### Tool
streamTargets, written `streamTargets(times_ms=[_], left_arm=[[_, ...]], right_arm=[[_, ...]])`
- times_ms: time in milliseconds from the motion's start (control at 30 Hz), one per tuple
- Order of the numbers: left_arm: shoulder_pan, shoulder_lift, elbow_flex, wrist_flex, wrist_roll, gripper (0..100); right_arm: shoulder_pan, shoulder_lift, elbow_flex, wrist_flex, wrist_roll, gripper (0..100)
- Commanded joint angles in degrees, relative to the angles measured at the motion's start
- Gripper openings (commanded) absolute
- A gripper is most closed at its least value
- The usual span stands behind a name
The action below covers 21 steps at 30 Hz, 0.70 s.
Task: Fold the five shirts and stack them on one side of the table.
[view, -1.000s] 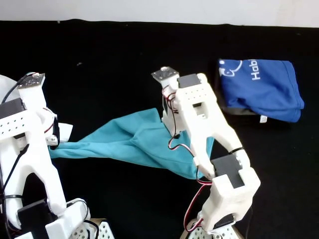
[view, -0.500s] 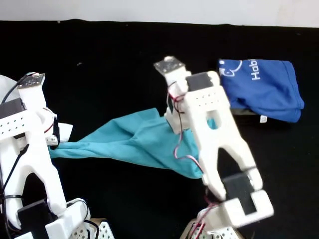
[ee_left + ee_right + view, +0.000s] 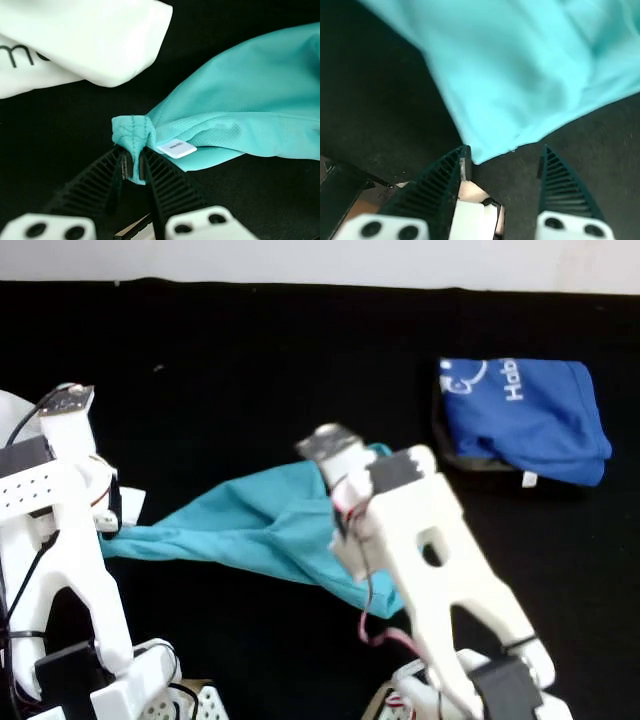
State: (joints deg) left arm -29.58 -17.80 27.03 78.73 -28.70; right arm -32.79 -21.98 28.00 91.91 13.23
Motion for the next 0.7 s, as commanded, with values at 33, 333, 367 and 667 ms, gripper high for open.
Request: streamTargets(times_ms=[33,333,367,667], left_arm=[[0.7,-1.5,-1.7,-0.7,-0.4,1],[0.9,-1.5,-1.7,-0.7,-0.4,1],[0.9,-1.5,-1.7,-0.7,-0.4,1],[0.8,-1.5,-1.7,-0.5,-0.4,1]], right_arm=[[-5.4,-5.1,1.2,-1.8,0.5,20.9],[5.5,5.8,0.7,-16.1,0.4,20.9],[5.3,8.2,0.6,-16.4,0.4,21.0],[5.0,19.6,-6.9,-18.1,0.3,14.7]])
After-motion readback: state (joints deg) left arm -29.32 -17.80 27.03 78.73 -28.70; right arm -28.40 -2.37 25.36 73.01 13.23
